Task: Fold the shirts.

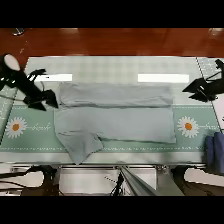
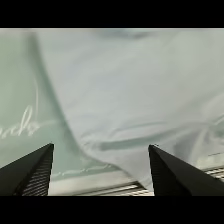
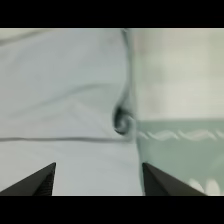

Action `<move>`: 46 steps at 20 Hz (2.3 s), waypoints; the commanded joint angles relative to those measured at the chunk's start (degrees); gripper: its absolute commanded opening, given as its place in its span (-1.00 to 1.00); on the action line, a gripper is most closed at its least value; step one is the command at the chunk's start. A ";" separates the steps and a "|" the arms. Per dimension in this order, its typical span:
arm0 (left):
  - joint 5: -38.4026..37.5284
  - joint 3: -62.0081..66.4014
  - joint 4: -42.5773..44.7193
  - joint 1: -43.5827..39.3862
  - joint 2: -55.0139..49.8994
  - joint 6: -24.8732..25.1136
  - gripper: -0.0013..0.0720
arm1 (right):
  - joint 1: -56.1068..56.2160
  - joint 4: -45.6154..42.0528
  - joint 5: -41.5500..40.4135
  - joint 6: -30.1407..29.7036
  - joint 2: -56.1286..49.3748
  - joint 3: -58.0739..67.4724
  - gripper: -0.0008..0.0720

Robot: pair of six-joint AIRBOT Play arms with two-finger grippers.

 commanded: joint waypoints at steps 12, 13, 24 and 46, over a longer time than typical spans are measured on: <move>16.96 -45.53 -22.56 20.00 21.68 13.99 0.95 | 10.03 17.92 -13.20 -4.83 24.11 -37.44 0.73; 18.10 -46.36 -22.60 18.14 21.68 13.99 0.95 | 10.62 18.80 -13.25 -4.85 24.11 -37.44 0.73; 25.73 -52.37 -32.30 6.75 21.49 18.12 -0.89 | -8.68 -9.51 -0.52 6.58 24.20 -34.45 0.73; 20.72 -42.53 -37.31 6.75 21.44 18.08 -0.89 | 0.68 8.39 -4.96 -4.46 16.00 -31.30 -0.91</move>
